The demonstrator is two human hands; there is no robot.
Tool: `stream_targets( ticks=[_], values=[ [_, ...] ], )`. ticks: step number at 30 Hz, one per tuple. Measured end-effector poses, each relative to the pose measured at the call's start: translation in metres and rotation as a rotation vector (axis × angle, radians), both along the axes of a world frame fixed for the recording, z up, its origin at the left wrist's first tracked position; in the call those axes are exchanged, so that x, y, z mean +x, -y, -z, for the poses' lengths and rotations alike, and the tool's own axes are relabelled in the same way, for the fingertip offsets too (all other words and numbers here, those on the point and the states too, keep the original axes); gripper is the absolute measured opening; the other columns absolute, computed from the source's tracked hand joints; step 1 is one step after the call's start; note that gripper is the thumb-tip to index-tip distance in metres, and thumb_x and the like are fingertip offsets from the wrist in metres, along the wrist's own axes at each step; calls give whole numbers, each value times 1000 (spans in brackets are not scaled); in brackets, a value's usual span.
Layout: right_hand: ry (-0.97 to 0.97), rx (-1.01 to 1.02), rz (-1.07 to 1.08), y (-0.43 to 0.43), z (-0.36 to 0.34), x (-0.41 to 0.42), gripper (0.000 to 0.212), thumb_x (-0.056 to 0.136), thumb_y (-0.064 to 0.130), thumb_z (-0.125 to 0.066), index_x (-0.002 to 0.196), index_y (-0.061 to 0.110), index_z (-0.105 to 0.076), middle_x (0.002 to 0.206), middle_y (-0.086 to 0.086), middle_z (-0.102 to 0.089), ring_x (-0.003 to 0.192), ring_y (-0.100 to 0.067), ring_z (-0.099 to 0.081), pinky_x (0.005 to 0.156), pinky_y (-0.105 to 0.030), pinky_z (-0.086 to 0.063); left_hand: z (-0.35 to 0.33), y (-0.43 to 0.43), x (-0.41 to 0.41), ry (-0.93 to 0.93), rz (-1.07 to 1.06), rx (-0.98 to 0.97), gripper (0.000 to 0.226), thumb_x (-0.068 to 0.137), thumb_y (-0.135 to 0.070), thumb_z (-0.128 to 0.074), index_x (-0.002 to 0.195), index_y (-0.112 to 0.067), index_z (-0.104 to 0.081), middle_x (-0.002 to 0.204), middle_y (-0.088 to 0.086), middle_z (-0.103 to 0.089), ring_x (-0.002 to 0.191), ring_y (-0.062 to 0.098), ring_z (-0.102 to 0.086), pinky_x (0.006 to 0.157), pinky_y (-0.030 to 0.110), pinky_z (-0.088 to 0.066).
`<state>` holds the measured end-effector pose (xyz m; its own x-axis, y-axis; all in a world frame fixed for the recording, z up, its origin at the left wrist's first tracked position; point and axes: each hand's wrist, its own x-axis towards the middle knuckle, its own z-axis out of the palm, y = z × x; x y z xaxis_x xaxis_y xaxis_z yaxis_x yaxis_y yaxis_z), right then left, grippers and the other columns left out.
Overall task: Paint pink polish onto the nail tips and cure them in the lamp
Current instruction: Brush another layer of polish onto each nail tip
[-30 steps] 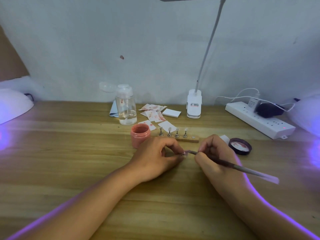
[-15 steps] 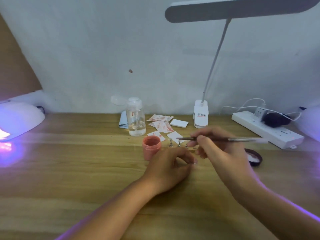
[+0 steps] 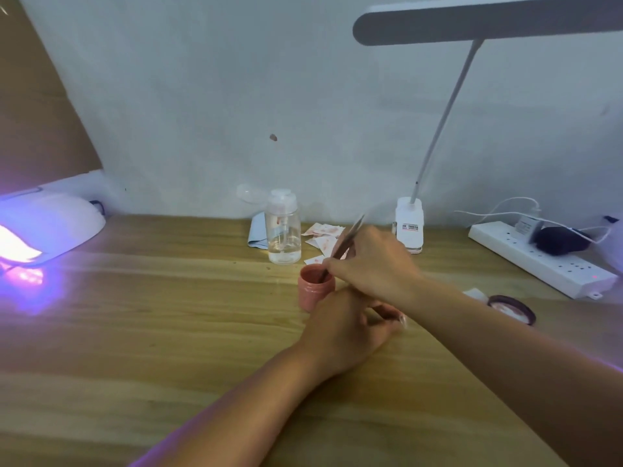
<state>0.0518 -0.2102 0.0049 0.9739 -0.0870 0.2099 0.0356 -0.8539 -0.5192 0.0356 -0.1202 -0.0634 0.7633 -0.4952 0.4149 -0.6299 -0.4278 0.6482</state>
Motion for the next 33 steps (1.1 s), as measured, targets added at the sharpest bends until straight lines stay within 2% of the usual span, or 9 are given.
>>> stream_targets(
  ticks=[2, 4, 7, 9, 12, 16, 22, 29, 33],
  values=[
    [33, 61, -20, 4, -3, -4, 11, 77, 37, -66, 82, 28, -66, 75, 4, -67, 85, -19, -64, 70, -30, -48, 0, 0, 1, -23, -3, 1, 7, 82, -20, -75, 86, -24, -72, 62, -44, -54, 53, -13, -52, 53, 1, -32],
    [109, 213, -44, 9, -7, -15, 7, 79, 30, -64, 75, 25, -60, 64, 6, -68, 73, -12, -64, 63, -27, -46, -1, 0, 1, -57, 0, -1, 7, 83, -22, -74, 85, -29, -73, 63, -40, -57, 53, -10, -52, 53, 3, -32],
    [244, 673, -98, 29, -4, -42, 6, 85, 15, -59, 80, 16, -55, 66, 0, -73, 55, -8, -59, 55, -23, -48, -1, 0, 1, -135, -11, -36, 17, 83, -21, -73, 77, -37, -69, 71, -26, -64, 53, -6, -51, 54, 7, -32],
    [255, 938, -101, 48, 6, -64, 7, 90, 12, -56, 84, 15, -58, 75, -8, -75, 61, -13, -65, 61, -21, -54, -1, 1, 2, -184, -19, -54, 20, 84, -19, -72, 77, -38, -69, 73, -22, -64, 54, -4, -49, 55, 9, -32],
    [204, 1077, -80, 69, 27, -88, 3, 89, 11, -61, 91, 10, -64, 86, -14, -75, 82, -22, -72, 77, -28, -58, -2, 2, 2, -210, -8, -70, 19, 85, -20, -73, 78, -37, -71, 69, -24, -63, 53, -3, -48, 53, 9, -31],
    [184, 1064, -15, 77, 48, -97, 17, 81, 13, -68, 85, -1, -59, 77, -15, -74, 69, -16, -66, 70, -22, -56, -2, 2, 2, -202, 10, -63, 23, 84, -19, -75, 76, -40, -70, 77, -23, -67, 51, -4, -46, 51, 10, -30],
    [254, 1015, 35, 79, 52, -95, 7, 87, -1, -60, 81, -4, -57, 66, -13, -70, 60, -12, -60, 61, -18, -51, -3, 0, 3, -202, 10, -61, 26, 82, -20, -78, 73, -43, -69, 75, -27, -67, 49, -4, -44, 49, 8, -29],
    [232, 968, 2, 74, 51, -97, 8, 86, -3, -61, 79, -1, -57, 64, -10, -71, 57, -6, -60, 57, -12, -49, -3, -2, 3, -213, -2, -73, 22, 80, -19, -80, 75, -38, -70, 81, -17, -71, 50, -5, -46, 51, 9, -32],
    [236, 942, -3, 74, 51, -98, 6, 86, -2, -62, 81, -2, -57, 65, -9, -71, 59, -6, -62, 59, -13, -50, -2, -2, 3, -215, 3, -74, 25, 80, -18, -80, 73, -39, -68, 78, -20, -70, 51, -5, -46, 52, 10, -34]
  ],
)
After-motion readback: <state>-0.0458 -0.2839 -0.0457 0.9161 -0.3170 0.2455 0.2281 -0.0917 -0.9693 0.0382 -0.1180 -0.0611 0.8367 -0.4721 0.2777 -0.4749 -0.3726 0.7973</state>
